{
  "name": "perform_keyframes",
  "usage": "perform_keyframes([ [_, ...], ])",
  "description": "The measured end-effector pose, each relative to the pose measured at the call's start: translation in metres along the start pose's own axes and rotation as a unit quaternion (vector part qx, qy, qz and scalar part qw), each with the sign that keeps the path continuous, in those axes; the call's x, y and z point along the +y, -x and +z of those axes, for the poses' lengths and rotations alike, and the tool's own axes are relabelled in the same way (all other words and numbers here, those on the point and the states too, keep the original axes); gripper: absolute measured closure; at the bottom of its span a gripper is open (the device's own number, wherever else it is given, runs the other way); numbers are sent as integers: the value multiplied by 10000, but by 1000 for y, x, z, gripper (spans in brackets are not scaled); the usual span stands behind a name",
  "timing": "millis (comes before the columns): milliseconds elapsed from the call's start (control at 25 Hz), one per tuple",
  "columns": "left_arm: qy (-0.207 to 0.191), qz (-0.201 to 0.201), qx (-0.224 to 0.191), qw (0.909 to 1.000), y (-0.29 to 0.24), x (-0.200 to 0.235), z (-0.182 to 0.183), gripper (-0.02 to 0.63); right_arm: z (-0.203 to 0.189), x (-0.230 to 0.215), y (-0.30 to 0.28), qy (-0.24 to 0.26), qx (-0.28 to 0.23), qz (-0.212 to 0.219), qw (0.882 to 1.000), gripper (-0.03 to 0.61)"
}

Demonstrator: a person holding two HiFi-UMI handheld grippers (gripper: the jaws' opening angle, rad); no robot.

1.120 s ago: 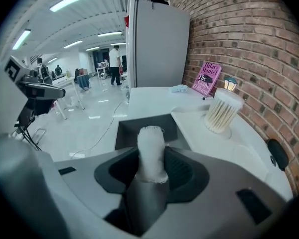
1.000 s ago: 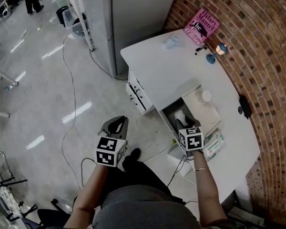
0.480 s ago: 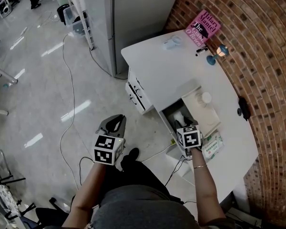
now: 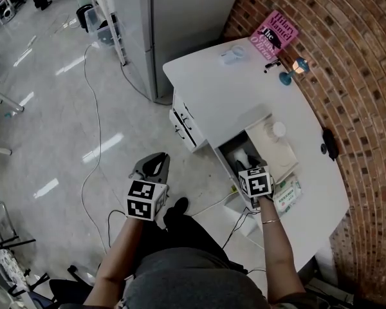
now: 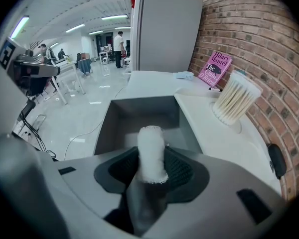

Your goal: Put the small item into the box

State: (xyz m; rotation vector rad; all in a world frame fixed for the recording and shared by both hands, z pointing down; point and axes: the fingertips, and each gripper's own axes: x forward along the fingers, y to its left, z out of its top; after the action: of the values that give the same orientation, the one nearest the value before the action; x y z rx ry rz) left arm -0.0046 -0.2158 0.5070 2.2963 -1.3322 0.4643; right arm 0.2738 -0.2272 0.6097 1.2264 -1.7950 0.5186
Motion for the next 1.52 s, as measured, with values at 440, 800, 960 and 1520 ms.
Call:
perform_keyframes([
  [440, -85, -64, 48, 9999, 0, -4, 0, 575, -1, 0, 0, -32, -106, 26, 9999, 400],
  [800, -126, -102, 68, 9998, 1, -5, -3, 575, 0, -5, 5, -156, -223, -75, 9996, 362],
  [960, -131, -170, 83, 9997, 1, -8, -4, 576, 3, -5, 13, -250, -360, -153, 9989, 347],
  [1520, -290, -439, -32, 9986, -5, -10, 8, 576, 43, -9, 74, -1698, -1620, -171, 9719, 370],
])
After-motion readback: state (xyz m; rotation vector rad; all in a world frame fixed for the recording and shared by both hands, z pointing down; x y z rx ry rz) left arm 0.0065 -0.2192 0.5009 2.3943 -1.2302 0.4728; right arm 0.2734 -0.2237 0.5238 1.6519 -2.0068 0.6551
